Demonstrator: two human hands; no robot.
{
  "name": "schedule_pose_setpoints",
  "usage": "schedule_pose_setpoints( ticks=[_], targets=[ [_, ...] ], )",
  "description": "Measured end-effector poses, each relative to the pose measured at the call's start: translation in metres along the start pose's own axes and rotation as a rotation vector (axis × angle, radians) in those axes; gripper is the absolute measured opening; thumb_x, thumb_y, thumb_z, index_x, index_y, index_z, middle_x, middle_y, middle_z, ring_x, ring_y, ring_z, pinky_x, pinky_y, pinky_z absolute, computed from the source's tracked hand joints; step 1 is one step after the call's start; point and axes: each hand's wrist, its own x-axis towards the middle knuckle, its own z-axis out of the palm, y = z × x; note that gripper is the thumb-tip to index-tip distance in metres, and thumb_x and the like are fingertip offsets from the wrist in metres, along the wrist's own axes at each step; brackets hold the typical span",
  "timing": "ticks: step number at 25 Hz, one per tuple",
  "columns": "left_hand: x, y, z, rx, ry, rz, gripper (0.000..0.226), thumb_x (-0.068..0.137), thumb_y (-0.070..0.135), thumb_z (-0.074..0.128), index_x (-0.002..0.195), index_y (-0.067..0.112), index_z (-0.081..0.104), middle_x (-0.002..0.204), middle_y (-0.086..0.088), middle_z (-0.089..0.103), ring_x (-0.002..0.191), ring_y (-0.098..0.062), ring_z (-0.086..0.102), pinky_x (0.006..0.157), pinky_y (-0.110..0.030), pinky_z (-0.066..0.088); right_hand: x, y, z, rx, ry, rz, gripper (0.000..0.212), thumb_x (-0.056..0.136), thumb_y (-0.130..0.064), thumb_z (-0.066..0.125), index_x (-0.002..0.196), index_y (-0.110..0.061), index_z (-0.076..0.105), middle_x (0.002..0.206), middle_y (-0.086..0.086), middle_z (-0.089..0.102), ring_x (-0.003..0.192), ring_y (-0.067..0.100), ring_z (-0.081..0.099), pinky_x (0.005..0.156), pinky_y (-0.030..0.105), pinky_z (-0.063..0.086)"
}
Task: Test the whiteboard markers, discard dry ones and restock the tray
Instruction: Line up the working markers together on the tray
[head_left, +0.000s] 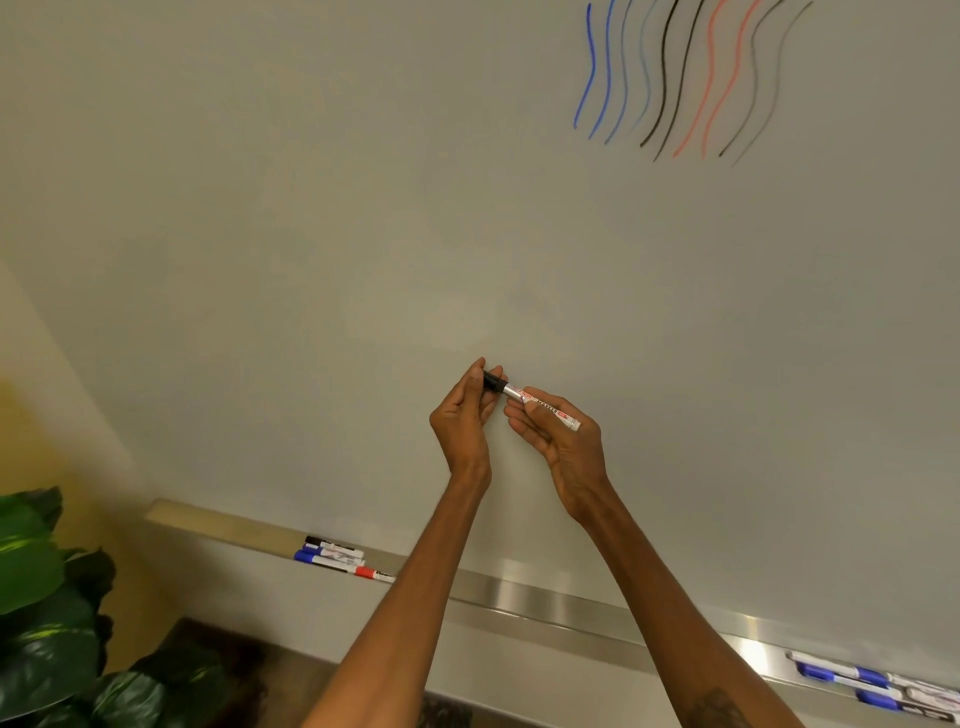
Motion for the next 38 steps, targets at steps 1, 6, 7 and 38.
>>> schedule_pose_setpoints(
  ticks=[1, 6, 7, 38],
  targets=[
    [0.001, -0.001, -0.004, 0.000, 0.007, 0.002, 0.029, 0.098, 0.018, 0.059, 0.122, 0.003, 0.067, 0.106, -0.013, 0.075, 0.102, -0.025, 0.072, 0.093, -0.037, 0.057, 0.000, 0.004, 0.001, -0.004, -0.005, 0.005, 0.031, 0.094, -0.006, 0.061, 0.123, 0.002, 0.062, 0.116, 0.018, 0.070, 0.105, 0.035, 0.070, 0.091, 0.038, 0.057],
    [0.009, -0.007, -0.023, 0.047, 0.009, 0.003, 0.027, 0.098, 0.017, 0.060, 0.119, 0.002, 0.069, 0.102, -0.016, 0.075, 0.100, -0.028, 0.072, 0.091, -0.036, 0.058, 0.002, 0.023, 0.006, -0.025, -0.021, 0.013, 0.032, 0.094, -0.008, 0.061, 0.124, 0.003, 0.062, 0.115, 0.018, 0.071, 0.105, 0.034, 0.069, 0.092, 0.038, 0.057],
    [0.010, -0.008, -0.027, 0.055, 0.012, 0.002, 0.026, 0.097, 0.017, 0.060, 0.118, 0.004, 0.069, 0.101, -0.015, 0.076, 0.099, -0.028, 0.073, 0.090, -0.036, 0.058, 0.004, 0.027, 0.007, -0.024, -0.022, 0.020, 0.032, 0.094, -0.008, 0.061, 0.124, 0.004, 0.062, 0.115, 0.019, 0.071, 0.105, 0.034, 0.069, 0.093, 0.038, 0.057],
    [0.043, -0.099, -0.292, 0.527, 0.288, -0.438, 0.027, 0.101, 0.011, 0.054, 0.122, 0.001, 0.066, 0.108, -0.012, 0.072, 0.091, -0.021, 0.072, 0.077, -0.016, 0.058, 0.011, 0.291, -0.007, -1.057, -0.061, 0.237, 0.012, 0.088, -0.009, 0.070, 0.098, -0.009, 0.076, 0.099, 0.004, 0.074, 0.092, 0.018, 0.066, 0.082, 0.023, 0.045]
  ],
)
